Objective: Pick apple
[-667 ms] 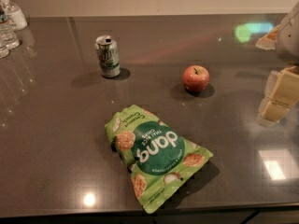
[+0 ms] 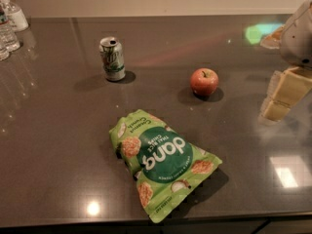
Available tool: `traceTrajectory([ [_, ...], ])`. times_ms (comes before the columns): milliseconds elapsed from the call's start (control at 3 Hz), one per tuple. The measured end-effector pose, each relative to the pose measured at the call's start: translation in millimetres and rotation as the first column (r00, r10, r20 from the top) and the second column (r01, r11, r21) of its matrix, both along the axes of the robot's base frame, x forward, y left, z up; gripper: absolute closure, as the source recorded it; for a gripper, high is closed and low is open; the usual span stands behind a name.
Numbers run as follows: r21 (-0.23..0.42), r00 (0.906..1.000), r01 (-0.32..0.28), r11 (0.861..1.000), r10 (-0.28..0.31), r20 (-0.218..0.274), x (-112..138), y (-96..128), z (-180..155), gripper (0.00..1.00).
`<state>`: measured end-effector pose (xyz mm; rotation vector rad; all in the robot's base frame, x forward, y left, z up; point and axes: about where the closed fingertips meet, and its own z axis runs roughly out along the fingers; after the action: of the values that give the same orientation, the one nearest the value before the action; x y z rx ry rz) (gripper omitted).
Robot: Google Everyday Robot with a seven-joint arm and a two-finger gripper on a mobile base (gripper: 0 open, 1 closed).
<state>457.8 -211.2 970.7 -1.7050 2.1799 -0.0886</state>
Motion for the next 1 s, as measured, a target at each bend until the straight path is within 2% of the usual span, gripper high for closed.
traceTrajectory([
  [333,0.078,0.9999,0.008,0.997,-0.008,0.007,31.2,4.5,-18.3,0.00],
  [1000,0.148,0.9994,0.023,0.989,-0.019,-0.030,85.5,18.5,-56.4,0.00],
])
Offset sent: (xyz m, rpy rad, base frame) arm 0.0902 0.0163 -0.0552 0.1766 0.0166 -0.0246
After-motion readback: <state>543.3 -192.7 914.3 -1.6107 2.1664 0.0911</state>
